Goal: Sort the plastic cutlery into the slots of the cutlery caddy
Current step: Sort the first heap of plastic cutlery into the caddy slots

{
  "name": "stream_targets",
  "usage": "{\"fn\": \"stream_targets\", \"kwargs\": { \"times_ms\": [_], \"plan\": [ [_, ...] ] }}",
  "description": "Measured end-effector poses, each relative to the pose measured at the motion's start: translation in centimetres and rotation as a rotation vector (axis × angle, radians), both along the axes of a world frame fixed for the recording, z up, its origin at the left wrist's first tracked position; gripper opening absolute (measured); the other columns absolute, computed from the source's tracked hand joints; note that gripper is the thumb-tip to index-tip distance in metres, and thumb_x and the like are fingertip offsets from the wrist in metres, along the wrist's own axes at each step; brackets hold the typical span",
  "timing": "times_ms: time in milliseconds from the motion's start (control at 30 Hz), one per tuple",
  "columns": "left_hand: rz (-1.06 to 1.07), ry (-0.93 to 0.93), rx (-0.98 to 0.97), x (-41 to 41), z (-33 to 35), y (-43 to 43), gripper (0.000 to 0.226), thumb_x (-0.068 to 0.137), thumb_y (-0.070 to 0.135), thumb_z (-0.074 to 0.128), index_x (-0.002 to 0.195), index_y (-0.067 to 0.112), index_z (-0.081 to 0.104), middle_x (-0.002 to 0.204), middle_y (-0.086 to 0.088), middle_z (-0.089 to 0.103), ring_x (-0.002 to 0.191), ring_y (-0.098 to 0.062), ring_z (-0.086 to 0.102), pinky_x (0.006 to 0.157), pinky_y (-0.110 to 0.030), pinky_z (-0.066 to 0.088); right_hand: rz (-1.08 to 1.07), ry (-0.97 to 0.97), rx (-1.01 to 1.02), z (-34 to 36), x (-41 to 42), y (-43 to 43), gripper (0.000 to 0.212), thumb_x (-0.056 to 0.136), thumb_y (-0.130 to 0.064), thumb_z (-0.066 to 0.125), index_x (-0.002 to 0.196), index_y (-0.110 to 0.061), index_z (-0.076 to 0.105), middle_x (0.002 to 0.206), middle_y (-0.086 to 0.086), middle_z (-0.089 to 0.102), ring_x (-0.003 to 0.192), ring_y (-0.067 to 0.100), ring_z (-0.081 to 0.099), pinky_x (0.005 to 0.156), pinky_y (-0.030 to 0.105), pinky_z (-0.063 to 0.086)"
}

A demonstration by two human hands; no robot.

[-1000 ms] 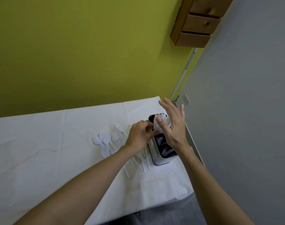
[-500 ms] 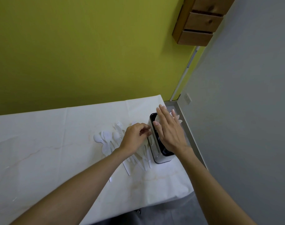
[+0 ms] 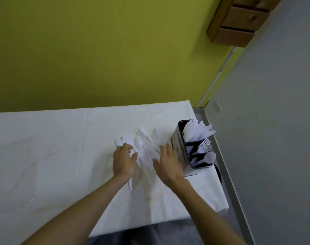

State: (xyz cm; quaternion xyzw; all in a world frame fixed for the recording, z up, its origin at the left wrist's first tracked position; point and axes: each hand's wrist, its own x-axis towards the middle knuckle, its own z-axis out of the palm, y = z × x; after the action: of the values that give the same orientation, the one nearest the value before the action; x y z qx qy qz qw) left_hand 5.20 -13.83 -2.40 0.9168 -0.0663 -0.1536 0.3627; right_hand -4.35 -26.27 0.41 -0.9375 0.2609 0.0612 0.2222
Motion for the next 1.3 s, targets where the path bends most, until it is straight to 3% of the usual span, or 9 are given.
{"fn": "stream_targets", "kwargs": {
  "times_ms": [67,167,267,567,733,833,933,1167,1300],
  "plan": [
    [0.024,0.078,0.092,-0.4,-1.0,1.8,0.036,0.085,0.030,0.069,0.112,0.013,0.053,0.113,-0.008,0.054,0.107,-0.028,0.056,0.085,-0.038,0.050,-0.121,0.210,0.039,-2.1,-0.4,0.8,0.067,0.096,-0.047,0.048,0.147,-0.015,0.019,0.158,0.017,0.013,0.142,0.036,0.025,0.105,0.047,0.040],
    [0.020,0.211,0.128,-1.1,-1.7,3.0,0.053,0.078,0.041,0.074,0.112,0.012,0.046,0.110,-0.006,0.049,0.101,-0.027,0.057,0.080,-0.038,0.050,-0.135,0.243,0.035,-3.6,-0.3,1.3,0.081,0.093,-0.056,0.048,0.154,-0.023,0.006,0.162,0.014,-0.001,0.147,0.037,0.013,0.110,0.050,0.032],
    [-0.037,0.221,0.157,-1.5,-2.2,3.3,0.056,0.077,0.043,0.074,0.113,0.012,0.044,0.111,-0.004,0.048,0.098,-0.026,0.058,0.077,-0.034,0.048,-0.121,0.187,0.007,-4.3,0.5,1.6,0.074,0.095,-0.047,0.051,0.153,-0.025,0.011,0.162,0.011,0.006,0.145,0.036,0.018,0.109,0.049,0.034],
    [0.066,0.203,0.092,1.2,-2.8,6.1,0.026,0.082,0.024,0.071,0.102,0.014,0.057,0.101,-0.003,0.064,0.093,-0.022,0.062,0.078,-0.029,0.046,-0.015,0.041,0.008,-5.0,1.5,5.7,0.065,0.096,-0.028,0.054,0.151,-0.015,0.021,0.159,0.012,0.021,0.144,0.031,0.023,0.118,0.040,0.025],
    [0.144,0.237,0.032,2.8,-2.4,8.5,0.026,0.081,0.019,0.071,0.105,0.013,0.064,0.099,-0.001,0.069,0.090,-0.018,0.063,0.079,-0.026,0.047,0.021,-0.022,0.070,-4.7,2.0,7.0,0.058,0.094,-0.046,0.054,0.144,-0.024,0.034,0.154,0.004,0.033,0.136,0.026,0.037,0.106,0.038,0.038],
    [0.181,0.223,0.015,3.0,-2.6,9.6,0.024,0.083,0.020,0.070,0.105,0.013,0.064,0.097,-0.001,0.068,0.088,-0.016,0.063,0.078,-0.025,0.045,-0.190,-0.182,0.160,-4.6,2.0,6.4,0.036,0.095,-0.030,0.057,0.128,-0.017,0.048,0.131,0.004,0.051,0.115,0.024,0.050,0.088,0.028,0.043],
    [0.202,0.171,0.024,3.1,-2.8,10.4,0.024,0.083,0.022,0.072,0.102,0.012,0.062,0.096,-0.001,0.067,0.089,-0.018,0.064,0.079,-0.030,0.049,-0.326,-0.207,0.204,-4.7,2.1,5.5,0.020,0.094,-0.016,0.059,0.111,-0.011,0.052,0.110,0.006,0.056,0.098,0.025,0.058,0.080,0.035,0.050],
    [0.048,0.020,0.136,2.9,-2.7,9.7,0.017,0.088,0.034,0.064,0.100,0.024,0.059,0.106,0.007,0.046,0.106,-0.013,0.046,0.066,-0.031,0.044,-0.384,-0.130,0.335,-5.0,3.2,4.5,0.021,0.090,-0.011,0.065,0.103,-0.012,0.048,0.088,0.004,0.058,0.078,0.019,0.057,0.065,0.022,0.043],
    [0.020,0.081,0.163,3.5,-2.9,9.3,0.014,0.088,0.034,0.063,0.083,0.022,0.067,0.103,0.007,0.050,0.104,-0.012,0.050,0.066,-0.032,0.047,-0.418,-0.146,0.346,-5.1,3.6,3.7,0.022,0.091,-0.009,0.063,0.109,-0.008,0.051,0.090,0.006,0.061,0.080,0.020,0.059,0.072,0.028,0.047]
  ]
}}
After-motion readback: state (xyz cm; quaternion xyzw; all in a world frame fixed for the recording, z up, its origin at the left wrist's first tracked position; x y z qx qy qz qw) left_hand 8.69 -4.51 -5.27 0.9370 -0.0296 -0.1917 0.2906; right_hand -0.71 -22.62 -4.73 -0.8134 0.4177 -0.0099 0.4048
